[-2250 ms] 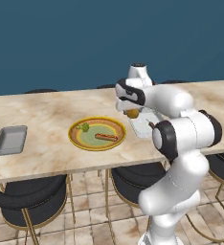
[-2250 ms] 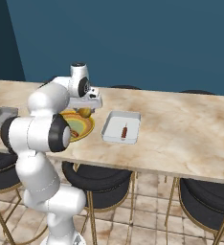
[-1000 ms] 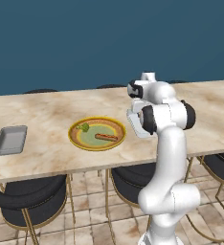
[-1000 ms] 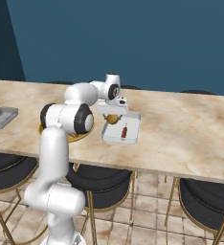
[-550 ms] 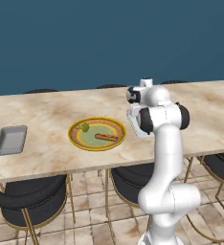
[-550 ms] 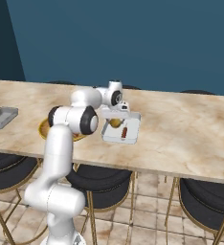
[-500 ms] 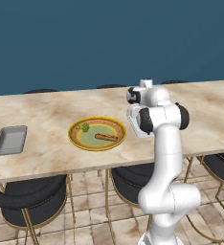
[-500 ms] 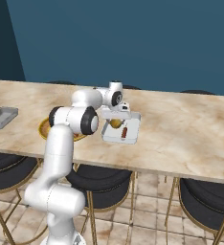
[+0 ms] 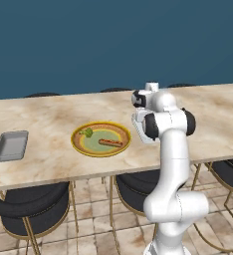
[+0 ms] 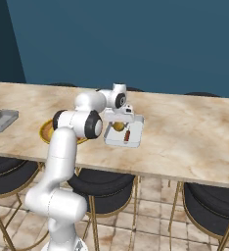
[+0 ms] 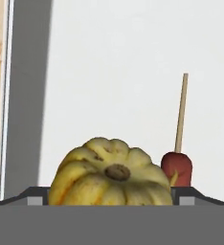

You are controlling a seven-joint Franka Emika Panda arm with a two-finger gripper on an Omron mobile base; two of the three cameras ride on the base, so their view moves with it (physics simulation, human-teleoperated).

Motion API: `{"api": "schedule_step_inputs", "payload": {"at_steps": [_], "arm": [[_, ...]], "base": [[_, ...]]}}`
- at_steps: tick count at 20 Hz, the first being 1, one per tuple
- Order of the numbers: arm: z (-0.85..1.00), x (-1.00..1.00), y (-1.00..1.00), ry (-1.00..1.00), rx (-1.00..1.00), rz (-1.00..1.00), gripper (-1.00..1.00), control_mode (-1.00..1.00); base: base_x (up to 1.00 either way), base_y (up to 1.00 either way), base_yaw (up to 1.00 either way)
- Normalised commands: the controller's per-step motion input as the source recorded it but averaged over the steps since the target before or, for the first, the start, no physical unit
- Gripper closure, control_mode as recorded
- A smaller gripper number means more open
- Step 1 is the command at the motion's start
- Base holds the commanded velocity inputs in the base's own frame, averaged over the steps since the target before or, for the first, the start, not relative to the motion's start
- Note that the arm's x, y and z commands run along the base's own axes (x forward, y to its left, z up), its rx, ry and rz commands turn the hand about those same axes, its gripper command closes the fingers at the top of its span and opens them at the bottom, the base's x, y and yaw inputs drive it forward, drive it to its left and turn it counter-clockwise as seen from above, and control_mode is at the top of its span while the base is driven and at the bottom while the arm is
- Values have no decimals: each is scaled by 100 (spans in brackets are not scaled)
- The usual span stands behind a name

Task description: Place one cooked food and one vegetable from the large plate to each tupperware container.

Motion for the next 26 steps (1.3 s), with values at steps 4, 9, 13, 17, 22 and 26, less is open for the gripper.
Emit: {"api": "schedule_step_inputs", "payload": {"at_steps": [4, 9, 13, 17, 22, 26], "arm": [[21, 0, 0, -1, 0, 0, -100, -100], [35, -6, 0, -2, 0, 0, -100, -100], [66, -51, 24, -6, 0, 0, -100, -100], [66, -97, 66, -11, 0, 3, -100, -100], [39, -96, 99, -10, 0, 18, -100, -100], [7, -99, 100, -10, -1, 37, -100, -100]], "base": [[0, 0, 0], [0, 0, 0], [0, 0, 0], [0, 0, 0], [0, 0, 0], [0, 0, 0]]}}
